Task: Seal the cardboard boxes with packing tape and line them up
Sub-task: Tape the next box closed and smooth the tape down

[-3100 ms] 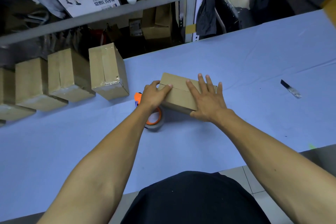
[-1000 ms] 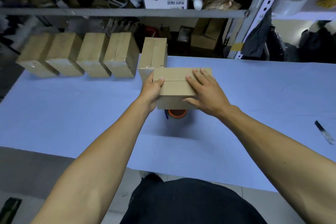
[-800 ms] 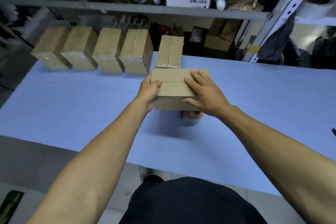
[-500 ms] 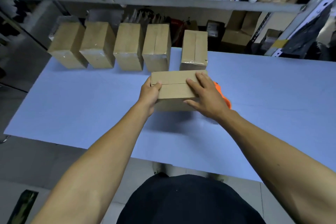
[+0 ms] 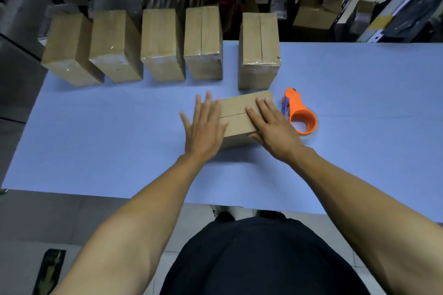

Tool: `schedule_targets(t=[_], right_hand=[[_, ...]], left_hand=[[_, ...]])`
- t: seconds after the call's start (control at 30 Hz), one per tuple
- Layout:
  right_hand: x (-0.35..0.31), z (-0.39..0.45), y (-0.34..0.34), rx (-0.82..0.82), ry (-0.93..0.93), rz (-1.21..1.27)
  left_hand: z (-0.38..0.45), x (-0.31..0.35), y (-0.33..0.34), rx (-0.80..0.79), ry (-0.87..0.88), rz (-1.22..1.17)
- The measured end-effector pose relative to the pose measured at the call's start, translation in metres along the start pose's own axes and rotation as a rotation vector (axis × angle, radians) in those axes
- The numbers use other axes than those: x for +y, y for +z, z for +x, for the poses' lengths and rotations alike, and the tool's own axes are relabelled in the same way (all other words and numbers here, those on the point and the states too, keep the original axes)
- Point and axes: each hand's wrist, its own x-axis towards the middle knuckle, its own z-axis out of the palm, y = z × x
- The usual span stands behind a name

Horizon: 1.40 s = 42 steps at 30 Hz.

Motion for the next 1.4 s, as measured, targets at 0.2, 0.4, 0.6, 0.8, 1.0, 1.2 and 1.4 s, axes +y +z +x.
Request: schedule_targets(t=[0.2,0.4,0.6,0.8,1.0,1.2,1.4], right_hand=[[0.008,0.002,-0.002,-0.009,-0.019,-0.075],[0.035,0.003,-0.008,0.016,0.122,-0.065],[0.066,-0.008,0.002,0.243,0.268,0.171],[0.08,-0.006,0.027,0.089,0.416,0.321],[0.072,0.006,0.018,0.255,0.507,0.428],[0.082,-0.015,-0.012,0.277,0.648,0.535],[0.073,-0.017,-0.061,0.355,0.528,0.433]], left_hand=[[0.002,0.002,0.007,-0.15,0.292,0.232],[0.003,0.012,0.006,-0.119,0.256,0.236],[0.007,0.016,0.008,-0.141,0.218,0.269],[0.008,0.017,0.011,-0.155,0.21,0.279],[0.007,0.019,0.01,-0.126,0.193,0.189],[0.007,0.019,0.01,-0.162,0.113,0.018],[0.008,0.021,0.004,-0.152,0.128,0.044]])
